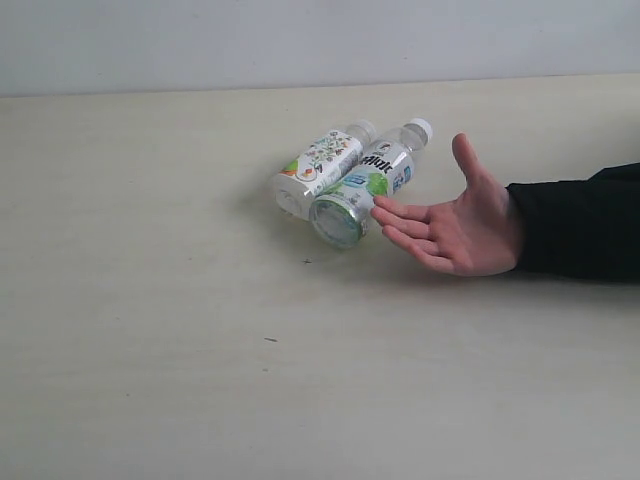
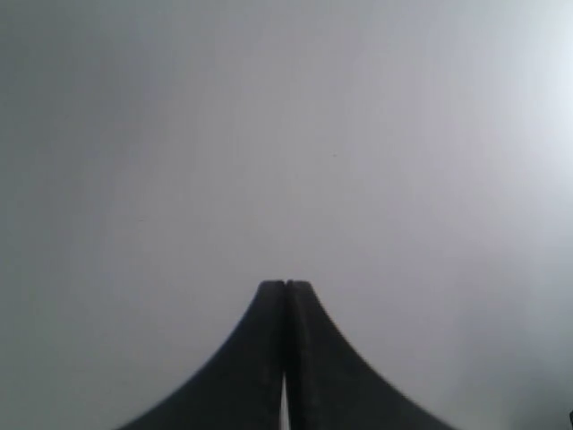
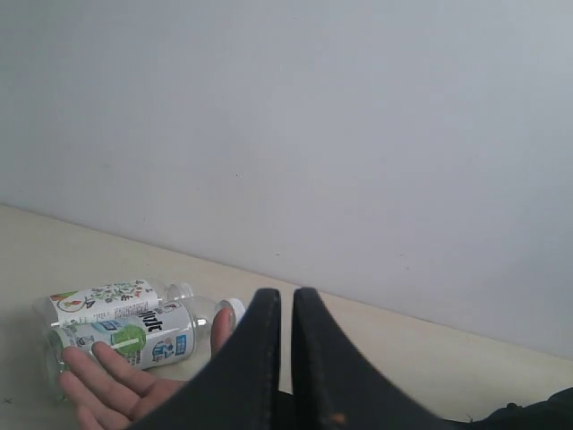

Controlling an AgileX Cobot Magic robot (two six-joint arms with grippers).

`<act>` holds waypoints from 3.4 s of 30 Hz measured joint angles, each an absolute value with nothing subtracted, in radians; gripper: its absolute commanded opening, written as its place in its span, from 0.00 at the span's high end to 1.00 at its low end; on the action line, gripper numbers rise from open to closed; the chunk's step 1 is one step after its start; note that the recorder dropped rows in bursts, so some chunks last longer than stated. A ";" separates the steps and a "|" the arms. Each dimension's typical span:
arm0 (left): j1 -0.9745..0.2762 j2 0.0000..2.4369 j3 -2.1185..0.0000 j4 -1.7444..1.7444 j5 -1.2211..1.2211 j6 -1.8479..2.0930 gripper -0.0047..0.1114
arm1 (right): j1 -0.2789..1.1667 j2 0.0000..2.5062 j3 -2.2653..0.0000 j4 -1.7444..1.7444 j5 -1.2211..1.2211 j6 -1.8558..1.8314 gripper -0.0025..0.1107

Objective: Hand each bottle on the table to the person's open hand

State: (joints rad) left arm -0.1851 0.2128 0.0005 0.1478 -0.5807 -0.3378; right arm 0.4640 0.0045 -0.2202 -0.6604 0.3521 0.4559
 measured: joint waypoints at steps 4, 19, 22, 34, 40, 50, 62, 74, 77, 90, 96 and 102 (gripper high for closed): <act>-0.185 0.351 -0.002 0.121 -0.693 -0.364 0.96 | 0.464 0.005 -0.220 -0.660 0.352 0.456 0.92; -0.181 0.927 -0.119 0.265 -0.976 -0.550 0.96 | 0.464 0.005 -0.220 -0.660 0.352 0.456 0.92; -0.181 1.050 -0.163 0.281 -1.037 -0.571 0.96 | 0.464 0.005 -0.220 -0.660 0.352 0.456 0.92; -0.181 1.361 -0.409 0.420 -1.065 -0.613 0.96 | 0.464 0.005 -0.220 -0.660 0.352 0.456 0.92; -0.181 1.377 -0.541 0.479 -1.048 -0.639 0.96 | 0.464 0.005 -0.220 -0.660 0.352 0.456 0.92; -0.357 1.581 -1.241 0.911 0.207 -0.653 0.96 | 0.464 0.005 -0.220 -0.660 0.352 0.456 0.92; -0.362 2.117 -2.010 -0.054 1.096 0.251 0.95 | 0.464 0.005 -0.220 -0.660 0.352 0.456 0.92; -0.396 2.377 -2.215 -0.185 1.113 0.274 0.39 | 0.464 0.005 -0.220 -0.660 0.352 0.456 0.92; -0.412 2.398 -2.220 -0.185 1.091 0.274 0.38 | 0.464 0.005 -0.220 -0.660 0.352 0.456 0.92; -0.430 2.421 -2.224 -0.123 1.044 0.274 0.38 | 0.464 0.005 -0.220 -0.660 0.352 0.456 0.92; -0.430 2.424 -2.224 -0.119 1.015 0.274 0.38 | 0.464 0.005 -0.220 -0.660 0.352 0.456 0.92; -0.430 2.441 -2.224 -0.117 1.013 0.274 0.38 | 0.464 0.005 -0.220 -0.660 0.352 0.456 0.92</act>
